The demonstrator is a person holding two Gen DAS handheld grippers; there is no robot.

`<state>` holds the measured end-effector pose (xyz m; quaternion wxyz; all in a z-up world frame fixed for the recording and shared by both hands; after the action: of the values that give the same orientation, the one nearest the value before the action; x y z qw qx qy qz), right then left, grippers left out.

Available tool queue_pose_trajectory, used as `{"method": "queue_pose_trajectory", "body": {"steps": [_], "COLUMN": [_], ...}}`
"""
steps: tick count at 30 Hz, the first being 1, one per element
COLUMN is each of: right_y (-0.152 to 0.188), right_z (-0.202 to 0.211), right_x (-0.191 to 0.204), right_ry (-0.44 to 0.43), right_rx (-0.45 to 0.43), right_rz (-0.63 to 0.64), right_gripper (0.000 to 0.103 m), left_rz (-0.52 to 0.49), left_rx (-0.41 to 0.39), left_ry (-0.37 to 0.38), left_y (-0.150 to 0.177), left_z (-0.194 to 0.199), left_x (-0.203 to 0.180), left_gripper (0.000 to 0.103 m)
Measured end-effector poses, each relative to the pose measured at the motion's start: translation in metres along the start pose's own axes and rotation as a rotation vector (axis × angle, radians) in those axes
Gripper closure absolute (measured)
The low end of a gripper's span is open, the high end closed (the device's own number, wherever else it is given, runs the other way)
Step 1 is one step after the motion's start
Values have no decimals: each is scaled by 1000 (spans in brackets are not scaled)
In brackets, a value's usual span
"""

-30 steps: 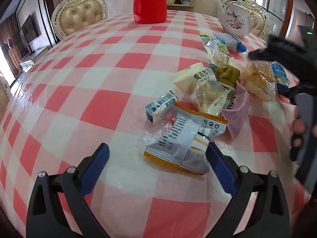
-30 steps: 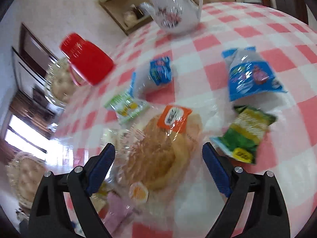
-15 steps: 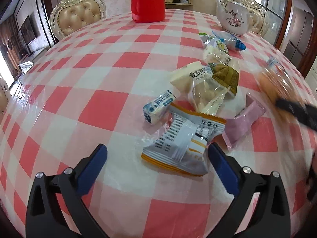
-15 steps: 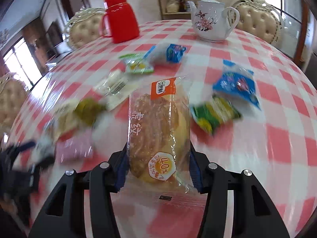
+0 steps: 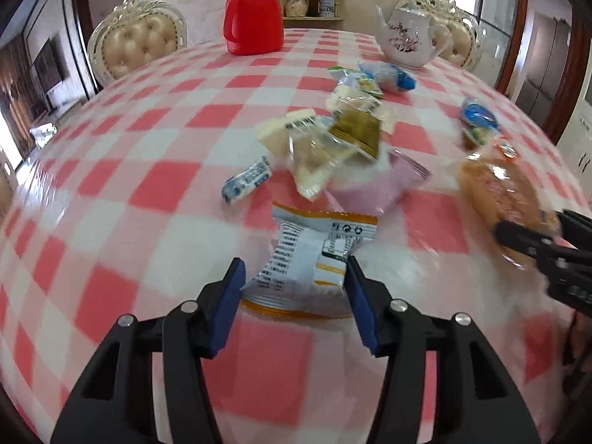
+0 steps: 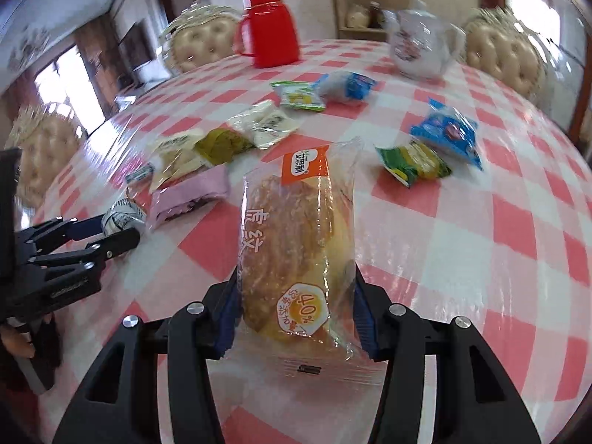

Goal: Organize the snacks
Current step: 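Grasp the striped bread loaf with the right tool while the left tool grasps a white-orange snack pack, then carry both snacks to the purple-rimmed bin and open both tools to drop them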

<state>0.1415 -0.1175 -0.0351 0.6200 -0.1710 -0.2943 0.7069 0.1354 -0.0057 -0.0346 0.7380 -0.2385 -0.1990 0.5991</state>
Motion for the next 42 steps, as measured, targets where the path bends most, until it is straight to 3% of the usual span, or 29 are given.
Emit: {"method": "queue_pose_trajectory", "body": {"steps": [4,17,30,42], "right_y": [5,43,85,117], "right_z": [13,68,101,119], "right_x": [12,28,56,119], "right_ry": [-7,-159,-252,-310], "right_rx": [-35,-105,-109,-80], "right_rz": [34,-56,-80,18], "right_gripper": [53,53,53,53], "left_rz": [6,-14,-3,75], "left_rx": [-4,24,13,-59], "left_ry": [8,19,32,-17], "left_y": [22,80,127,174], "left_z": [20,79,134,190], "left_x": [-8,-13,-10,23], "left_gripper": [49,48,48,48]}}
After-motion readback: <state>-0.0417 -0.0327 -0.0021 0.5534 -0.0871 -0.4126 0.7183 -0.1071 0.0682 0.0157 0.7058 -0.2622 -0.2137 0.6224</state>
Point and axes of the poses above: each gripper's, at about its wrist camera, not at the fingertips, and z roughly against the way its jaws point, x to its left, y to its underside, the point moved 6 cm from there along -z, roughly the way its jaws point, and after that the axes turned 1 degree about x, right-handed, at the moved point
